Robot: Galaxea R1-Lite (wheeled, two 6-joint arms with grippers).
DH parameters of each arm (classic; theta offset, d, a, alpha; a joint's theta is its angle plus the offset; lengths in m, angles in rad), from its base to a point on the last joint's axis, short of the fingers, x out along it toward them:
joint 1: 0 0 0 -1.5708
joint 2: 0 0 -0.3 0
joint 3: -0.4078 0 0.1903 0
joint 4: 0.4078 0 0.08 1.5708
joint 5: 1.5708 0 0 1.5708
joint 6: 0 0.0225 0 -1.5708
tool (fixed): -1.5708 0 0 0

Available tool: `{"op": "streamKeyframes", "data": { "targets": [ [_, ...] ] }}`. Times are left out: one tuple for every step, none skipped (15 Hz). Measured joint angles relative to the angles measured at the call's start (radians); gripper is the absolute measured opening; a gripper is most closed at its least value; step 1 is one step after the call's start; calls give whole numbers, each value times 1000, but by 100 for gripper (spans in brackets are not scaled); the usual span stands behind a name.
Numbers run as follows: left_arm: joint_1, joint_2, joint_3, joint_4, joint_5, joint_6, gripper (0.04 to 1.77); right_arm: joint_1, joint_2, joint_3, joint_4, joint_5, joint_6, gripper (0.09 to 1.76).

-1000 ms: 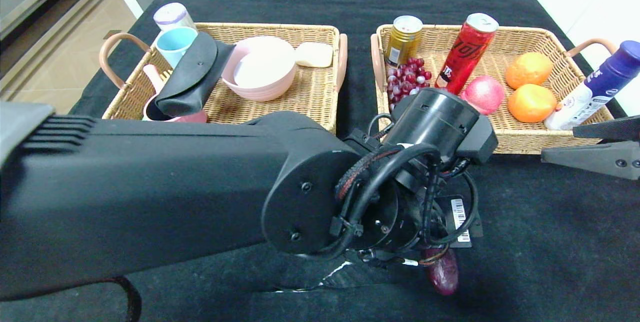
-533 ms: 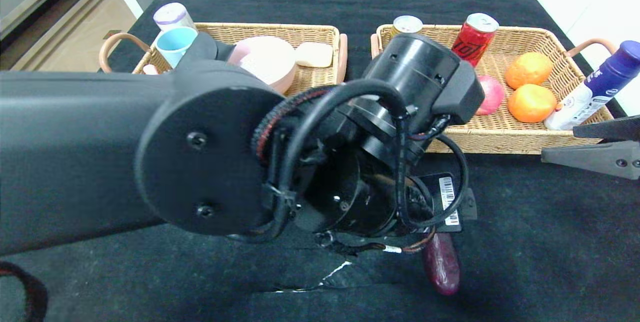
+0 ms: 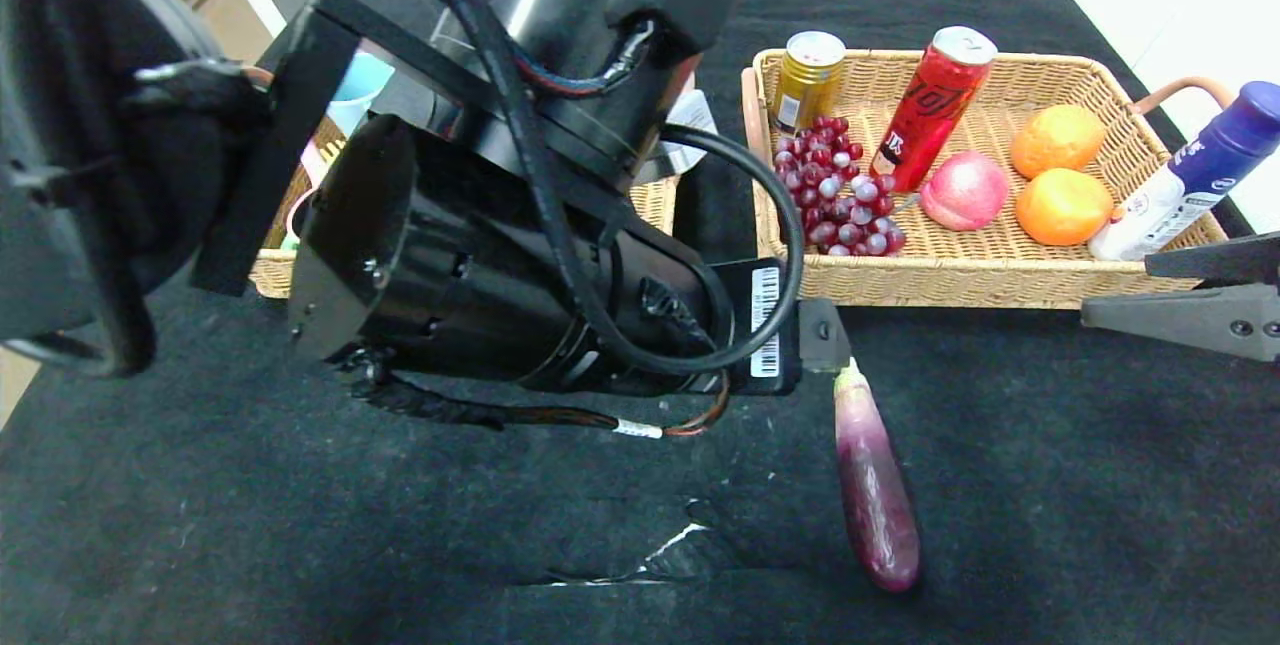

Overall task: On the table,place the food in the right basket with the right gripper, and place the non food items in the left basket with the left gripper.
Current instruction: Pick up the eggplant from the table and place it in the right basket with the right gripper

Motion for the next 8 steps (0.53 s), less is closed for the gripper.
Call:
{"op": "streamKeyframes", "data": {
  "targets": [
    [15, -20, 26, 0, -4, 21, 170, 0, 1, 0, 0, 0, 0, 171],
    [31, -38, 53, -2, -7, 44, 170, 1, 3, 1, 0, 0, 0, 171],
    [47, -56, 83, -6, -10, 66, 170, 1, 4, 1, 0, 0, 0, 171],
    [65, -76, 115, -12, -11, 99, 170, 2, 5, 3, 0, 0, 0, 171],
    [83, -93, 141, -17, -14, 136, 171, 2, 6, 3, 0, 0, 0, 171],
    [101, -111, 166, -31, -23, 169, 171, 3, 8, 3, 0, 0, 0, 171],
    [120, -130, 192, -51, -48, 203, 171, 3, 10, 3, 0, 0, 0, 171],
    [141, -154, 226, -75, -89, 247, 171, 3, 11, 3, 0, 0, 0, 171]
  ]
}}
